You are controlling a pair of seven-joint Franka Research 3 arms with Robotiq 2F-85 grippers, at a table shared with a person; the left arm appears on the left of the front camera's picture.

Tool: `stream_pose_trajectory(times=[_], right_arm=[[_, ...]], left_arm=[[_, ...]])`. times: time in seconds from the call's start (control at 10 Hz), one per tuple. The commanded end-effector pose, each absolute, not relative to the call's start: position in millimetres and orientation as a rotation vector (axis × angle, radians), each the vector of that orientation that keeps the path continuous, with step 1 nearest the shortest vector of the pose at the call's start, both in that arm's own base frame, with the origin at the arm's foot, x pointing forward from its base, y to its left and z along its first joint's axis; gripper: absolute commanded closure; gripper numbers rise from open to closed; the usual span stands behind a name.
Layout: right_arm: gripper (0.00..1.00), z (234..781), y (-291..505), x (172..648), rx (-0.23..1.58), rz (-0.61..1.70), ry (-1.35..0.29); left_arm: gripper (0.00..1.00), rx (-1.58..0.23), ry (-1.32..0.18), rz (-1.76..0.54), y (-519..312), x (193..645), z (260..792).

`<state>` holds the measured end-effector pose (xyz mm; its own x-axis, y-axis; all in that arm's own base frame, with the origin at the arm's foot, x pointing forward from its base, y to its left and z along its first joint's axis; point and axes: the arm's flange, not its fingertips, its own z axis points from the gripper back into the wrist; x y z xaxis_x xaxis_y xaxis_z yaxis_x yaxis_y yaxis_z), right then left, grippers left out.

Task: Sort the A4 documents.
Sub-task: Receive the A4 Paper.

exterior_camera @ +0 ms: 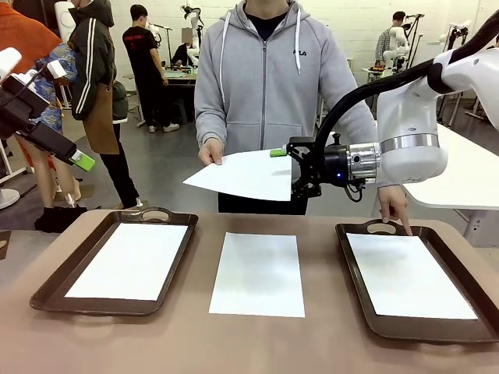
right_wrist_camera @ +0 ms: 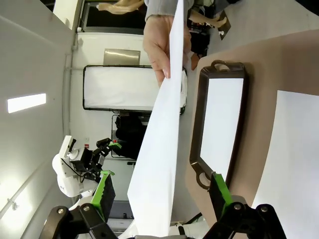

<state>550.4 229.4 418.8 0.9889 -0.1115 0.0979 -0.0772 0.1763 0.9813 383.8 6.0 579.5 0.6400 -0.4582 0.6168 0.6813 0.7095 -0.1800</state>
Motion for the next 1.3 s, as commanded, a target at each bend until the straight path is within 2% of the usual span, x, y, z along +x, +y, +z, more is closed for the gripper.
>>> stream_pose_trajectory(times=[0.0,0.3,0.4,1.1,1.2], right_arm=[[0.00,413.5,228.1,562.2,1.482,-0.083,-0.142],[0.00,405.4,230.3,559.8,1.481,-0.082,-0.104],[0.03,405.4,231.7,558.4,1.476,-0.072,-0.095],[0.69,405.4,224.9,558.3,1.480,-0.060,-0.093],[0.76,405.5,224.3,558.8,1.481,-0.060,-0.094]], left_arm=[[0.00,-0.426,-0.574,-0.673,6.0,381.8,578.7],[0.00,-0.426,-0.574,-0.673,6.0,381.8,578.7],[0.00,-0.426,-0.574,-0.673,6.0,381.8,578.7],[0.00,-0.426,-0.574,-0.673,6.0,381.8,578.7],[0.00,-0.426,-0.574,-0.673,6.0,381.8,578.7]])
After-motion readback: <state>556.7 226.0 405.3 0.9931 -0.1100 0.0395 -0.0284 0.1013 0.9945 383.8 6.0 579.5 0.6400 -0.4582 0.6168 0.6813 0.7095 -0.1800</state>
